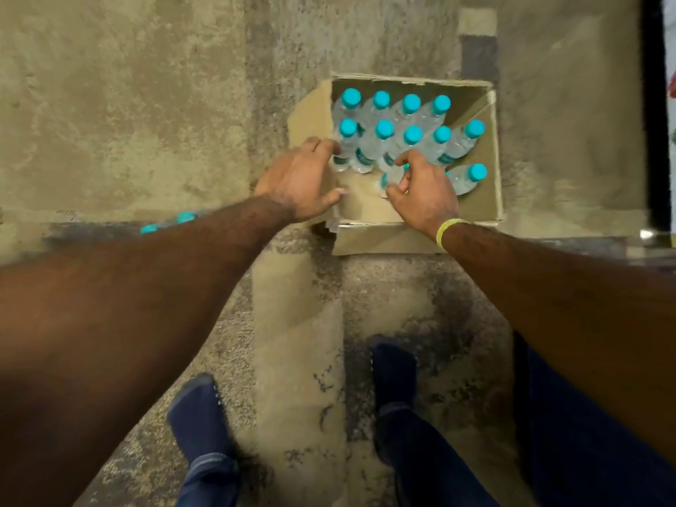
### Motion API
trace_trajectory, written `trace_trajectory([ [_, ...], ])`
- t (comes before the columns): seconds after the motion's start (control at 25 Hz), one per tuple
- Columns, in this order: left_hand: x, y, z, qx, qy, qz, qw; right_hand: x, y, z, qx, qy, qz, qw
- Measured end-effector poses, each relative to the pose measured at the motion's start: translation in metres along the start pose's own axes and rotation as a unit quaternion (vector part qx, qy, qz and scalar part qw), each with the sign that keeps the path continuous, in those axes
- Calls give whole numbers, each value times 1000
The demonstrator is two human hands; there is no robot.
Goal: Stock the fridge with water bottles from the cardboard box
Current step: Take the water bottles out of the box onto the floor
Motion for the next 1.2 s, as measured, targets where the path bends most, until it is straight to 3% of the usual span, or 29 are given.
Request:
trace_trajectory([
  [0.2,58,-55,49,9,-12,-40,999,18,-3,72,-56,-92,-32,994],
  [0.36,84,-89,64,18,-2,-83,996,32,-18,85,-75,-64,-54,994],
  [0.6,100,-105,75,-31,-11,-15,999,45,-19,89,-16,-17,-2,1000],
  [0.88,55,-9,69,-153,-119,-19,981,10,67,61,68,70,86,992],
  [1.04,13,58,47,-214,-102,-42,971,-2,107,9,82,127,57,987],
  [1.2,-36,96,12,-176,-85,-32,980,-9,105,-56,82,188,13,979],
])
Point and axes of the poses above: each hand's wrist, its own x-axis towards the middle knuckle, its own y-axis out of the back of the hand, z = x × y, the point moved 4 cm from there along x, towards the middle knuckle, and after that the axes turned 14 degrees about -x, right-handed, at the moved point
